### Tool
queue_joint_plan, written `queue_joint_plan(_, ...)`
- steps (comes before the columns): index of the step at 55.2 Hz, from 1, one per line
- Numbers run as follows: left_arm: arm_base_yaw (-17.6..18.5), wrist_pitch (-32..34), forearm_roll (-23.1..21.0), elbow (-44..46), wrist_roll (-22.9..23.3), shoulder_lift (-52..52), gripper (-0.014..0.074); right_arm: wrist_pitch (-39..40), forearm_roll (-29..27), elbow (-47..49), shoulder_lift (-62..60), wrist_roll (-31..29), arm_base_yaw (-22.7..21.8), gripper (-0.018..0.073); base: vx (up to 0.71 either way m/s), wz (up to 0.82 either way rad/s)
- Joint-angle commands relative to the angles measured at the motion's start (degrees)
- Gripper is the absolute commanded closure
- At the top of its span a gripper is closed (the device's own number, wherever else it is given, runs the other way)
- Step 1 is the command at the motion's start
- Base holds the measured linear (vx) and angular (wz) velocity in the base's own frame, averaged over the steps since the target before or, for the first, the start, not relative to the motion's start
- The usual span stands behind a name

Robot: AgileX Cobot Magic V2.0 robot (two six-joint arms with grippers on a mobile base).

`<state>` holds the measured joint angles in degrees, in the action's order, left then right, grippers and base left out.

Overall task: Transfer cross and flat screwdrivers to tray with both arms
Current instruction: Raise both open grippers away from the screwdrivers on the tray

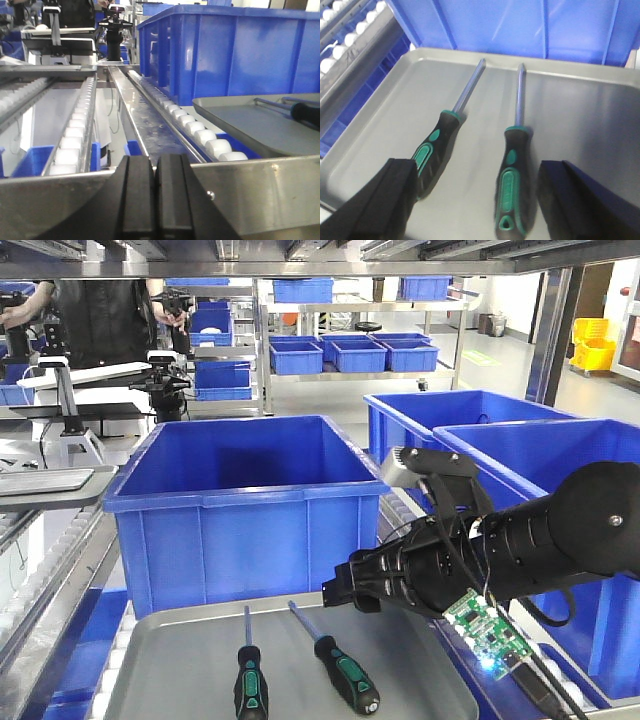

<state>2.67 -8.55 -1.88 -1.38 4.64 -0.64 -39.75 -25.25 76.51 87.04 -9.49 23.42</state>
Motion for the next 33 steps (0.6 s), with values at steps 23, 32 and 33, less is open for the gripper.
queue_joint_plan(23, 0.2, 4.5, 0.1, 1.3, 1.2, -0.7, 0.0602, 2.7, -1.0, 1.9, -2.3, -0.1, -0.2, -0.0006, 0.0, 0.0)
queue_joint_plan(32, 0.2, 4.5, 0.1, 1.3, 1.2, -0.7, 0.0602, 2.7, -1.0, 1.9, -2.3, -0.1, -0.2, -0.0006, 0.0, 0.0)
queue_joint_plan(33, 0.2, 4.5, 0.1, 1.3, 1.2, -0.7, 0.0602, 2.7, -1.0, 1.9, -2.3, -0.1, -0.2, -0.0006, 0.0, 0.0)
